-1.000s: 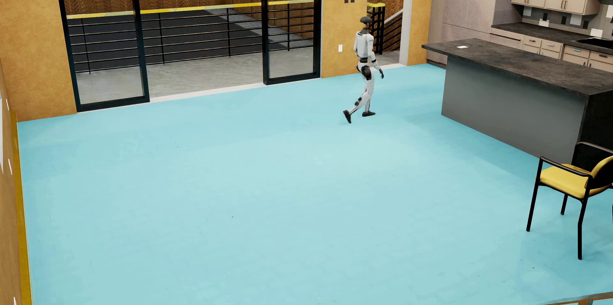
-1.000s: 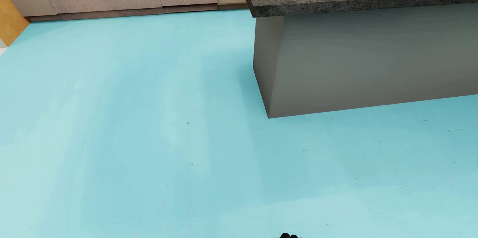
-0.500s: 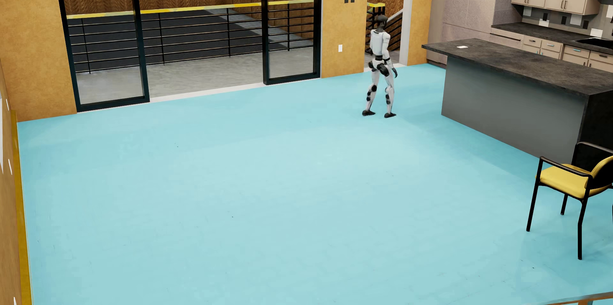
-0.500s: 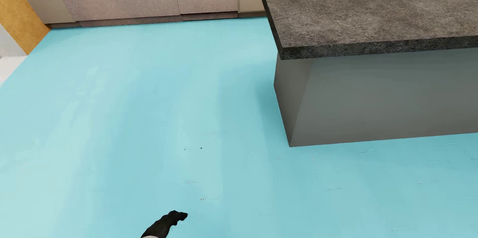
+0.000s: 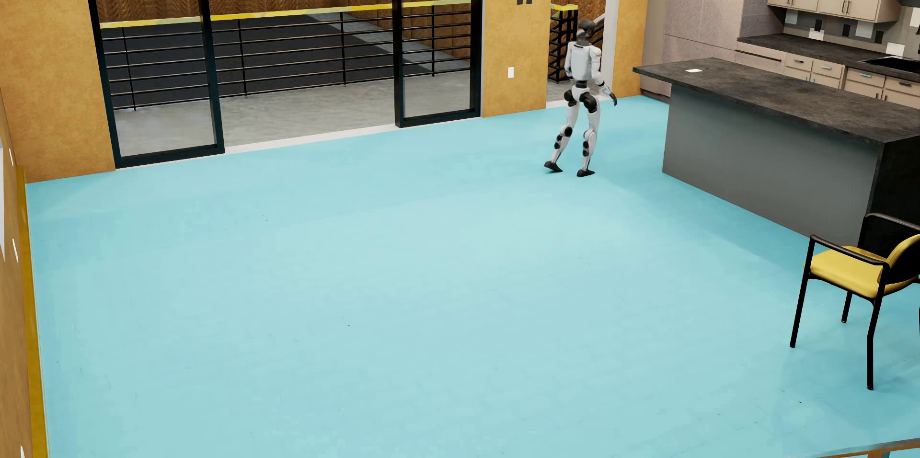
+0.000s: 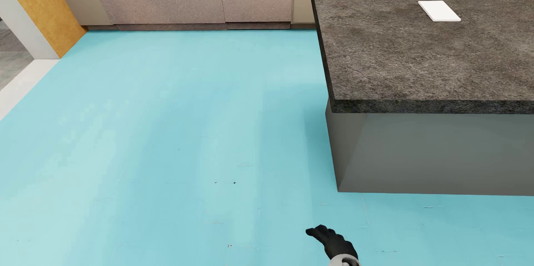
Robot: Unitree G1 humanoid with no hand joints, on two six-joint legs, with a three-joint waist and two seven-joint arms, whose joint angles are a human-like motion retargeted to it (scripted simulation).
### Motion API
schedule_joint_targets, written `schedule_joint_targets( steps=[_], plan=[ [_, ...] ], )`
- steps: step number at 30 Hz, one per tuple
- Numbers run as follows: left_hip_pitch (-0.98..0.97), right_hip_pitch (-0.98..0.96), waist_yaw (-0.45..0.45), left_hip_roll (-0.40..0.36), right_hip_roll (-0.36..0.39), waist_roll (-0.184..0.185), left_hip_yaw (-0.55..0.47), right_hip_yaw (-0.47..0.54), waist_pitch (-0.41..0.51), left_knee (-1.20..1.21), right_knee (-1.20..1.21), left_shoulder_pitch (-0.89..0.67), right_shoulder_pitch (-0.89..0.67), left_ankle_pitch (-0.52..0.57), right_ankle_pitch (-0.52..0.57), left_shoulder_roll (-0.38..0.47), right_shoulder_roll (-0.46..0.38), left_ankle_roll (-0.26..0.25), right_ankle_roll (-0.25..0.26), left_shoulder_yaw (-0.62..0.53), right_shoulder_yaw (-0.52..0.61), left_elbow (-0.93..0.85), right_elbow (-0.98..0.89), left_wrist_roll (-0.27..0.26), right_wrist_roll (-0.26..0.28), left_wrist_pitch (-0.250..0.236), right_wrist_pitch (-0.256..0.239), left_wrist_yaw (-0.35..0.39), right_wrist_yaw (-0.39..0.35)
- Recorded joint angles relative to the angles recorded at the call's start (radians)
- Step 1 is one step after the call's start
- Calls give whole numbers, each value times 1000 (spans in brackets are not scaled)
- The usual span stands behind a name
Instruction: Walk to the counter
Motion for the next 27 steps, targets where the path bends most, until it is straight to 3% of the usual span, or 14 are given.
schedule_joint_targets(
  steps=[4, 11, 22, 25, 27],
  plan=[
    [-12, 13, 3, 18, 22, 10, -2, -1, -5, 44, -3, -8, -17, 9, -22, -9, -3, -2, -9, 14, 70, -64, 71, -28, -31, -23, 10, 40, 20],
    [-68, 7, -2, 49, 63, 26, 10, 8, -11, 161, 17, -38, 30, 28, -53, 4, 14, -11, -26, 3, 71, -124, 192, -49, -55, -40, 46, 40, 23],
    [-176, -7, -10, 95, 107, 55, 28, 3, -12, 363, 47, -39, 76, 64, -84, 38, 1, -58, -30, 17, 10, -59, 180, -25, -51, -24, 62, 14, 16],
    [-217, -16, -6, 121, 111, 64, 56, -8, -7, 429, 54, -27, 64, 22, -89, 37, -2, -84, -23, 33, 6, -87, 178, -31, -56, -29, 41, 24, 13],
    [-229, -19, -1, 140, 111, 69, 75, -9, -4, 437, 56, -19, 48, -64, -90, 35, -1, -70, -18, 35, 8, -105, 172, -33, -60, -34, 30, 25, 11]
  ],
)
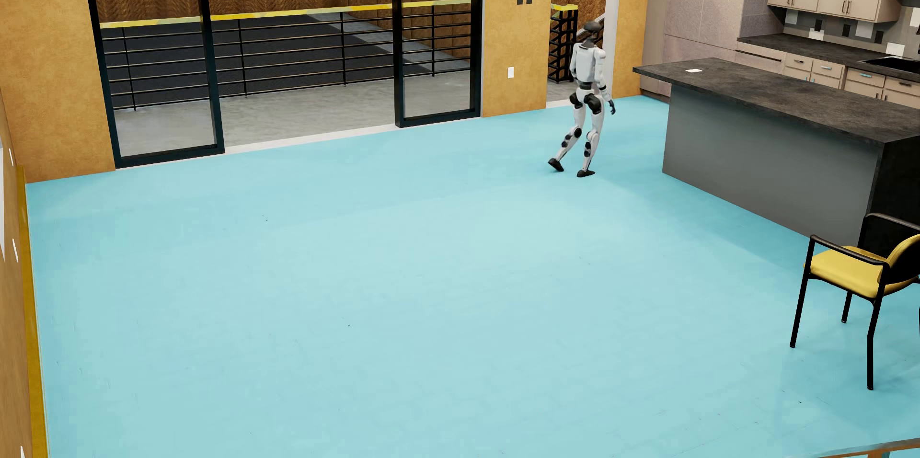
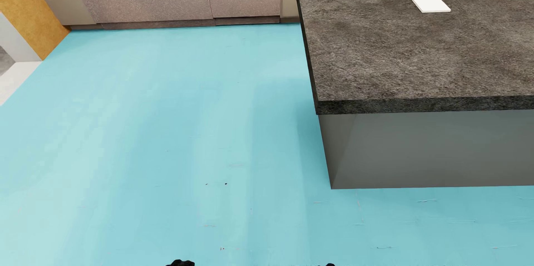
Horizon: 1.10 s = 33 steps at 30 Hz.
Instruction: Walk to the counter
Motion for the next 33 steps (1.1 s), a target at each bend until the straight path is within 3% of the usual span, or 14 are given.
schedule_joint_targets(
  steps=[5, 11, 16, 18, 20, 23, 30, 33],
  plan=[
    [8, 8, 12, 68, -7, 5, 111, 19, 0, -245, -32, 2, -49, -143, 16, -17, 4, 127, 10, -6, 7, -2, -16, 3, -3, 10, -13, 0, -4],
    [-76, 0, 24, -11, -11, -1, -93, 44, 14, -316, -38, -1, -73, -141, 25, -10, 15, 94, 31, 7, 24, -14, -24, 9, 3, 14, -19, 5, -4],
    [16, 18, 21, -38, -46, -12, -36, 69, 10, -484, -60, -10, -38, -113, 37, -23, 12, 181, 58, -3, 11, 16, -15, 16, 20, 16, -4, -2, -24],
    [36, 21, 21, -64, -72, -24, -47, 61, 9, -524, -59, -27, -3, -97, 35, -24, 14, 189, 71, -9, 2, 34, -15, 23, 15, 13, 25, -8, -77],
    [48, 21, 24, -87, -95, -34, -53, 57, 7, -550, -59, -40, 14, -88, 35, -32, 30, 200, 84, 1, 14, 39, -9, 22, -2, 3, 92, 6, -148],
    [46, 5, 34, -109, -115, -48, -43, 69, 3, -559, -44, -35, 5, -81, 37, -43, 38, 216, 103, 27, 48, 33, 27, 6, -8, -6, 122, 29, -159],
    [12, -75, 38, -118, -118, -79, 16, 97, 1, -533, 48, -38, -45, -84, 56, -35, 26, 238, 125, 12, 69, 88, -87, 26, 50, 23, 42, 7, -150],
    [-2, -101, 40, -117, -121, -93, 34, 90, 2, -524, 72, -45, -55, -83, 69, -25, 22, 246, 128, 16, 95, 96, -135, 26, 65, 28, 32, 10, -151]
  ],
)
